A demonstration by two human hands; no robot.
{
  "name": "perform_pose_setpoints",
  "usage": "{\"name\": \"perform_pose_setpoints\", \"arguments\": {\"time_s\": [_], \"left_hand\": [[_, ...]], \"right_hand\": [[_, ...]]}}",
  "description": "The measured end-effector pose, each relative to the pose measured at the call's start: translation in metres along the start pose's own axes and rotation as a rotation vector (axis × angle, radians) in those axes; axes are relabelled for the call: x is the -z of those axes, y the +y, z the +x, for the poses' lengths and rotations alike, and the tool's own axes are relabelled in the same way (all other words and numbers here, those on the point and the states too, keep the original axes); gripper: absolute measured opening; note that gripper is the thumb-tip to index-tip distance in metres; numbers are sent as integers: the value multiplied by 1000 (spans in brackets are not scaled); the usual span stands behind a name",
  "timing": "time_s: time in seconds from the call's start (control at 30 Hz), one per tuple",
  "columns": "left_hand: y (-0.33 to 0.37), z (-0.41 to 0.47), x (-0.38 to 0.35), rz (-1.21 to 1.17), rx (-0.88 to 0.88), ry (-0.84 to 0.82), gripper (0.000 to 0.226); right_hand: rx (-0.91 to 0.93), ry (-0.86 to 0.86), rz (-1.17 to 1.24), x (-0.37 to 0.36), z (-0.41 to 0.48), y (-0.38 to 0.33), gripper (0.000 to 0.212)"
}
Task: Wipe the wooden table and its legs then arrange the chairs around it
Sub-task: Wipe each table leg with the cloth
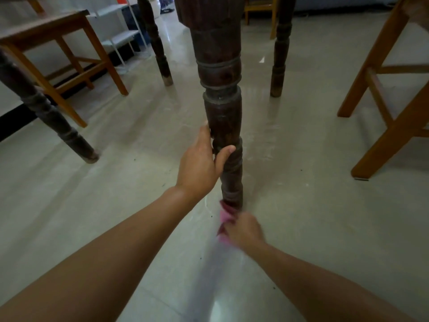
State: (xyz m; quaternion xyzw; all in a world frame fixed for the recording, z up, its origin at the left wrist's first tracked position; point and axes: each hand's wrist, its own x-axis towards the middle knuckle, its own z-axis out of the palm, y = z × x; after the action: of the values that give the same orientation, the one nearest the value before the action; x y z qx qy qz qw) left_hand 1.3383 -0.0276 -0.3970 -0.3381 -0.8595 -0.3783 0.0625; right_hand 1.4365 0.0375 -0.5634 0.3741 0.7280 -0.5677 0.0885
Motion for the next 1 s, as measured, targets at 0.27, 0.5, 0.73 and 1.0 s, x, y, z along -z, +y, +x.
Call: {"name": "perform_pose_setpoints", "arguments": {"time_s": [0.27, 0.5, 0.73, 1.0], "left_hand": [[4, 2, 4, 1, 51, -38, 53], [-32, -5, 21, 200, 15, -77, 54], [-99, -78, 55, 394, 292, -206, 48], [-47, -188, 126, 276, 638, -391, 42]], "right_hand": [[-33, -147, -256, -11, -11, -22, 36], [300, -228, -556, -30, -41, -35, 22], [355, -203, -783, 12, -70, -54, 44], [414, -319, -1023, 26, -157, -94, 52]]}}
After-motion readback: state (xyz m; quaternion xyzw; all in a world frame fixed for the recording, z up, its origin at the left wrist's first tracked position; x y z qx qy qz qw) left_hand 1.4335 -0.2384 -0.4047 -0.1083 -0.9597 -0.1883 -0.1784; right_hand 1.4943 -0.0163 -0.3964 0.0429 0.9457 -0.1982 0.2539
